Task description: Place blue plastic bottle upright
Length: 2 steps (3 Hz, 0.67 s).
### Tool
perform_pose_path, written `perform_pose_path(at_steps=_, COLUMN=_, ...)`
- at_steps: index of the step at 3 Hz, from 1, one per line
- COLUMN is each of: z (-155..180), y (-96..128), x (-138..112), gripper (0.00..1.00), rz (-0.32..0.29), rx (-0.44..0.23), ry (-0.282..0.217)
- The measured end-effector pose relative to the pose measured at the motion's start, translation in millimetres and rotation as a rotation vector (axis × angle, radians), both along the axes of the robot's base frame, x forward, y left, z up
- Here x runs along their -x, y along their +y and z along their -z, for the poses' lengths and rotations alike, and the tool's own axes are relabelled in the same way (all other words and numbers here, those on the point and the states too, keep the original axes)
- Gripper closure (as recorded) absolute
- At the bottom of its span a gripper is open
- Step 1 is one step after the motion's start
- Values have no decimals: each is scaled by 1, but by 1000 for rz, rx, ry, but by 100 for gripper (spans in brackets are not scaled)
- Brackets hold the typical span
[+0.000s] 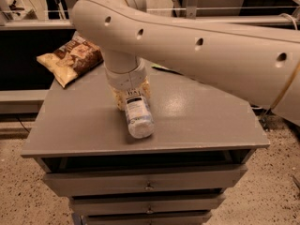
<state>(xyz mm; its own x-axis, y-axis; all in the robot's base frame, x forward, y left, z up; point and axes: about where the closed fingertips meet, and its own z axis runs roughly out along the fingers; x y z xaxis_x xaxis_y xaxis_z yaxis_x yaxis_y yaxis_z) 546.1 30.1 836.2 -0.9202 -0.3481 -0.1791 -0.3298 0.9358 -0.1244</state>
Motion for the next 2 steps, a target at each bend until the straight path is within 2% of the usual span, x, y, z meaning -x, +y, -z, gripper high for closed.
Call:
perform_pose_path(at_steps=1, z=-16, y=-2, x=-9, gripper=87, rz=-26, rx=-7, ry=-45)
perform_pose_path(at_steps=2, z=-58, y=-7, x=-24, gripper=100, rz=-97, rx=-105, ry=-145)
